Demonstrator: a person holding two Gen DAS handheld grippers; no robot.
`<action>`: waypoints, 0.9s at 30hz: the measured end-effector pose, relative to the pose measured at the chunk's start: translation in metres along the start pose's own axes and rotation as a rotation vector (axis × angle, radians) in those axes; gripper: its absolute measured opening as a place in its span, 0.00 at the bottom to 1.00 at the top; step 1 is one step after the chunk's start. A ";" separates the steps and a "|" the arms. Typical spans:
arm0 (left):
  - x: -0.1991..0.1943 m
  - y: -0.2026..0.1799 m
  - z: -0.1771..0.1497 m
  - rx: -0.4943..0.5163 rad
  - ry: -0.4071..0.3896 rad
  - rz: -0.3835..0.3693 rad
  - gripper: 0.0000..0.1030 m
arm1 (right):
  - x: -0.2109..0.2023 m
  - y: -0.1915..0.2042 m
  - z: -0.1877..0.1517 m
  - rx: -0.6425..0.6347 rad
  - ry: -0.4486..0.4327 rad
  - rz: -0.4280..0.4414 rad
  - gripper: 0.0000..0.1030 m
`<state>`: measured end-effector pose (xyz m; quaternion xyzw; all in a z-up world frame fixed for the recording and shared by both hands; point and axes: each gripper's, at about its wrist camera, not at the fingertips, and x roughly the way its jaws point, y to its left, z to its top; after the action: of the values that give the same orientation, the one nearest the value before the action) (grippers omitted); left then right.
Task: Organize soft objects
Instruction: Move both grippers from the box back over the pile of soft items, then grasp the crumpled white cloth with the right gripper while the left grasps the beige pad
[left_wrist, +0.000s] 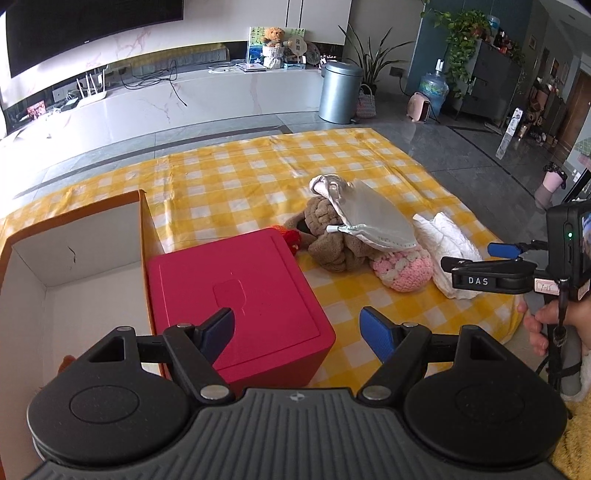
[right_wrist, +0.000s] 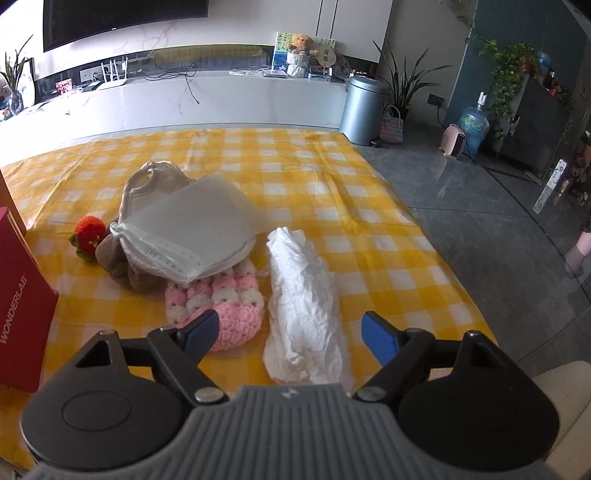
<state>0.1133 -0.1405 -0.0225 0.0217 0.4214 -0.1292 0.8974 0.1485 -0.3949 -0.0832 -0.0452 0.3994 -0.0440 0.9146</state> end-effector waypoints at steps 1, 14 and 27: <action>0.002 -0.003 0.002 0.007 -0.002 0.010 0.88 | 0.005 -0.003 0.001 -0.004 0.008 0.006 0.74; 0.065 -0.065 0.056 0.097 0.104 0.013 0.88 | 0.035 -0.017 -0.010 -0.002 0.074 0.046 0.19; 0.145 -0.140 0.063 0.364 0.153 -0.040 0.88 | 0.026 -0.019 -0.032 -0.017 0.016 0.069 0.18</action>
<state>0.2143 -0.3160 -0.0823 0.1848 0.4583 -0.2188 0.8414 0.1417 -0.4181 -0.1216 -0.0388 0.4082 -0.0093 0.9120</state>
